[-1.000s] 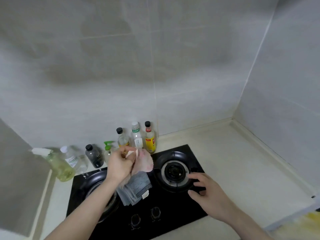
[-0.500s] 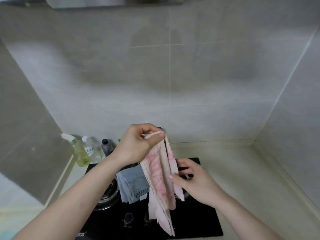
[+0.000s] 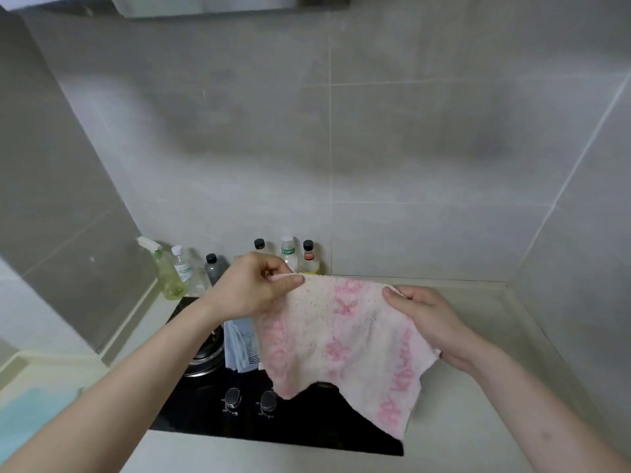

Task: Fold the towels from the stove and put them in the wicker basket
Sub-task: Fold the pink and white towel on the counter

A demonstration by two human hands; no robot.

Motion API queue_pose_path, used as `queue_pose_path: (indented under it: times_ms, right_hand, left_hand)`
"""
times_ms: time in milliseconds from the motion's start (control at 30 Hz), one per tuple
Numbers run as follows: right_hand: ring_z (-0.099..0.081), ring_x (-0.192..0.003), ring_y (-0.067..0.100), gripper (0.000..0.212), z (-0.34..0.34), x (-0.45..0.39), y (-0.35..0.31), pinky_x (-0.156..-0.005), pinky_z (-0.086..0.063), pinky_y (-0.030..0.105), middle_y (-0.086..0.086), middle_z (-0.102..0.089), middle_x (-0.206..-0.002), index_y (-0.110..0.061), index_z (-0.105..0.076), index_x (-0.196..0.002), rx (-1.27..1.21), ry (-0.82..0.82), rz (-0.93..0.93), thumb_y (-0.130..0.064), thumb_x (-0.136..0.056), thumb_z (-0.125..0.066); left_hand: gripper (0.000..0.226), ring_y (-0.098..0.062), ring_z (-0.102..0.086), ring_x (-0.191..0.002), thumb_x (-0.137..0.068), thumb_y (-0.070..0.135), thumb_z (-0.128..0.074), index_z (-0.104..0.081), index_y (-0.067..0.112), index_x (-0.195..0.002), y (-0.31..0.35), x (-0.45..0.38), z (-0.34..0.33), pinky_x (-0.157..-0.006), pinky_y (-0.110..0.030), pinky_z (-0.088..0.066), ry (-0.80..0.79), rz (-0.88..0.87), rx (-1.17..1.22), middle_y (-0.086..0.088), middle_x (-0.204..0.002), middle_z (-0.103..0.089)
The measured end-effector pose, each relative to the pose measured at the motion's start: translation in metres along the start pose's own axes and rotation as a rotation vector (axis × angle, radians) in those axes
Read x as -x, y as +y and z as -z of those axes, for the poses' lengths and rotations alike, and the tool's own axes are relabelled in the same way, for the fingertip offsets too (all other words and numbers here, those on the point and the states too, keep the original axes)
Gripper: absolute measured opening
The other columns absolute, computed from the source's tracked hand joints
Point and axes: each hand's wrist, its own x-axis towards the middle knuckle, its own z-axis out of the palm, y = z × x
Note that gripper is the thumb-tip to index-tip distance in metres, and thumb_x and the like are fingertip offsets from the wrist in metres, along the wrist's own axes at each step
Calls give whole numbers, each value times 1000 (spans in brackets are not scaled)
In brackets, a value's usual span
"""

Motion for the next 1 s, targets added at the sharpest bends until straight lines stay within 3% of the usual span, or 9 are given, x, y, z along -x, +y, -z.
queue_pose_path:
  times_ms: [67,100,133,200,367,433,533,833,1000]
  right_hand:
    - [-60,-94,2,40,9,6,-10,-109,-37,38,-10,-68,-102,1,-70,-91,-23,-72,-61,-38,-97,-65]
    - [-64,-89,9,36,11,8,-16,-75,-33,26,-3,-72,-100,-1,-72,-94,-41,-112,-75,-35,-99,-63]
    - [-68,-83,15,31,13,10,-20,-73,-53,28,4,-74,-96,-5,-75,-93,-71,-147,-79,-32,-100,-61]
    - [-71,-84,21,26,17,10,-25,-71,-56,29,15,-76,-97,-8,-78,-98,-131,-153,-79,-25,-102,-58]
    - [-65,-97,32,24,19,2,-21,-91,-50,42,27,-71,-113,0,-75,-107,-279,-74,-100,-17,-100,-59]
    - [-67,-92,28,23,21,-2,-18,-88,-52,41,22,-73,-105,-2,-76,-105,-327,-43,-110,-16,-100,-59]
    - [-73,-91,27,25,27,-3,-12,-78,-59,34,16,-75,-101,1,-71,-114,-403,-4,-120,-16,-101,-57]
    - [-70,-110,32,28,40,-1,7,-92,-56,43,18,-74,-116,-2,-70,-117,-473,84,-159,-22,-102,-57]
    - [-70,-111,25,25,60,1,10,-106,-50,47,2,-77,-112,-19,-76,-107,-288,133,-182,-39,-95,-68]
  left_hand:
    - [18,-1,-51,-51,-89,36,-79,-75,21,-80,-4,3,-11,-55,-17,-42,76,-17,-76,8,-65,-67]
    - [15,-2,-54,-57,-89,36,-79,-73,25,-81,-6,4,-19,-59,-21,-45,134,-37,-160,10,-72,-68]
    - [13,-4,-56,-65,-87,36,-79,-70,28,-82,-7,7,-27,-63,-26,-48,182,-56,-235,11,-78,-68]
    - [17,-7,-59,-75,-82,33,-80,-63,32,-83,-1,17,-46,-70,-35,-52,179,-95,-277,12,-83,-65]
    - [29,-7,-68,-77,-79,42,-86,-70,23,-92,49,57,-106,-74,-27,-56,-336,-126,7,8,-87,-71]
    - [34,-7,-69,-80,-76,49,-86,-70,24,-94,60,61,-132,-79,-31,-58,-377,-123,48,10,-88,-73]
    - [37,-8,-69,-78,-75,57,-81,-66,27,-91,62,59,-162,-77,-35,-58,-251,-84,16,14,-85,-73]
    - [8,-4,-67,-82,-94,31,-65,-70,26,-90,57,44,-195,-79,-32,-55,10,-134,41,18,-86,-72]
    - [11,-14,-61,-63,-101,20,-52,-49,27,-92,49,22,-166,-64,-38,-52,155,-38,65,4,-68,-64]
